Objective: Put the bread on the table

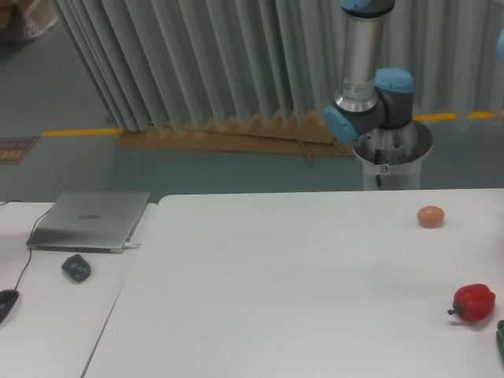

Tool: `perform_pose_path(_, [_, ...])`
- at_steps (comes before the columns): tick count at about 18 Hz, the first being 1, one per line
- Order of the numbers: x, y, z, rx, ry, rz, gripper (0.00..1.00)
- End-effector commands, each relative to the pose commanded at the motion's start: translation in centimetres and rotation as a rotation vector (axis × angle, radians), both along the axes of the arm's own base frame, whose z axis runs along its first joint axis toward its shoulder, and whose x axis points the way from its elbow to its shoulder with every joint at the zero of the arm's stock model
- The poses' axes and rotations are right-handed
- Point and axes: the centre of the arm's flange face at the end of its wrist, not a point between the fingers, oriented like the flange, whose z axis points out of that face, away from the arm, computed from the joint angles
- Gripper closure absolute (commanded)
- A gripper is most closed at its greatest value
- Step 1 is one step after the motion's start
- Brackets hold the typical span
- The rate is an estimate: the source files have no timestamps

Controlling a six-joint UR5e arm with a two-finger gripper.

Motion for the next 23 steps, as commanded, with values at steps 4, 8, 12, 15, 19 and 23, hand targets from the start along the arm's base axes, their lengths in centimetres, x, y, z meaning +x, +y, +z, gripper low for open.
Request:
perform_pose_path(4, [-1.5, -0.1, -1.6, -0.023, -0.011, -0.022, 0.0])
perform_pose_path(8, [-4.6, 1.2, -3.4, -0.046, 0.039, -0.023, 0.0])
perform_pose_path(12, [-5.9, 2.8, -3.5, -0.012, 0.137, 0.014, 0.0])
perform_pose_path(15, [-7.4, 3.4, -5.0, -0.035, 0.165, 0.015, 0.0])
perform_pose_path(19, [-8.4, 3.5, -6.9, -0.046, 0.168, 0.018, 0.0])
perform_pose_path(23, [-8.3, 3.4, -9.0, -0.048, 0.13, 0.079, 0.0])
